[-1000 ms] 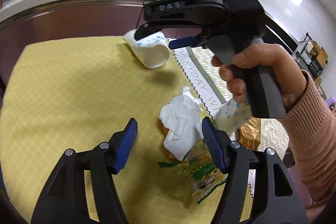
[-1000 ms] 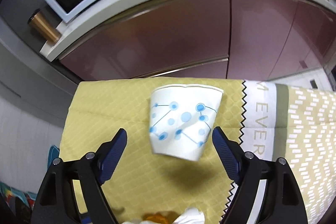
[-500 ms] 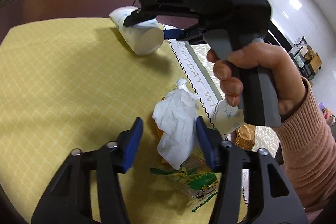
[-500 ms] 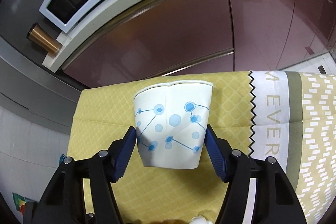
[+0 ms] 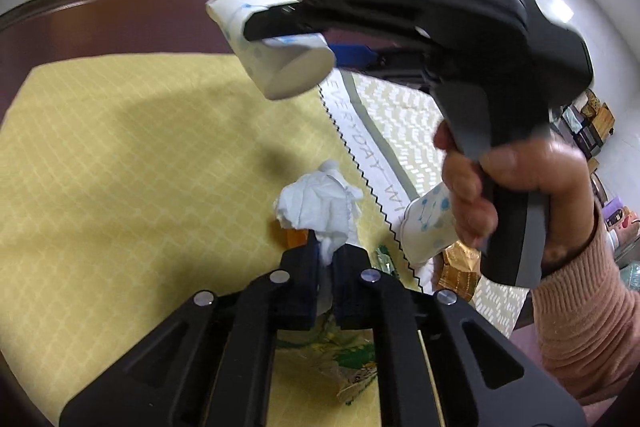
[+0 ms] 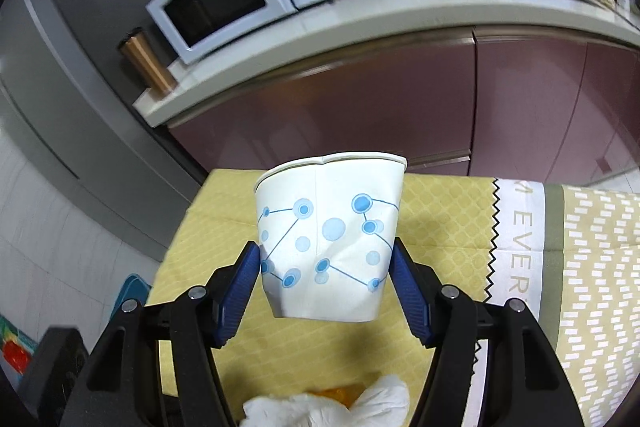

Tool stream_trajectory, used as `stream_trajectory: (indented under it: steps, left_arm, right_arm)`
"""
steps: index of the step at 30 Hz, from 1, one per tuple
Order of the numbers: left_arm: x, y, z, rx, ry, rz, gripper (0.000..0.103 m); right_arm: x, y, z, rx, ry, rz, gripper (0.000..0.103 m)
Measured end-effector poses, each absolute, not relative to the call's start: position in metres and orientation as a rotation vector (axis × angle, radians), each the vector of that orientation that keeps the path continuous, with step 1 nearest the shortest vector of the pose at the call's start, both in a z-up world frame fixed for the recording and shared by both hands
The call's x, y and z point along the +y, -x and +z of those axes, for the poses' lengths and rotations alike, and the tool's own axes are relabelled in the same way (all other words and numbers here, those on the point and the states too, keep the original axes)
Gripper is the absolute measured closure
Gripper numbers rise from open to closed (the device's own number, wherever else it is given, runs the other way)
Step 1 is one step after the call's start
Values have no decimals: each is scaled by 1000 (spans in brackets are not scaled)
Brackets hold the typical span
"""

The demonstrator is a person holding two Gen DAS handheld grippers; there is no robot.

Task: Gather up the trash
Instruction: 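Lift the paper cup with the right gripper while the left grasps the tissue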

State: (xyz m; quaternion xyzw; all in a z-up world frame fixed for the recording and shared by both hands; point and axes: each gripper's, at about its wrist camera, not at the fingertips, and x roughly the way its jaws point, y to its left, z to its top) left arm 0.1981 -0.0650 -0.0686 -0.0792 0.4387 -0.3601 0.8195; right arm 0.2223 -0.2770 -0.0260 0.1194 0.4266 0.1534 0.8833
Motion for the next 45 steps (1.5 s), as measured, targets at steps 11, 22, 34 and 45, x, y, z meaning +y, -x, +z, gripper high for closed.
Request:
stream_trajectory:
  steps: [11,22,34,45]
  left_arm:
    - [-28,-185,-47,860,232,-700,97]
    - [14,-148,-20,766,236,-609,97]
    - [64,-107,-11,720,233,-519,97]
    - [104,-72,-18,699,250,-445,97]
  right_arm:
    - [-261,-178,3,752,-204,382,40]
    - [-242,-129,3,692,-196,476,40]
    - [-207,-87,-6,662,-160,571,40]
    - [-170,-70,-21,683,-119,657,40]
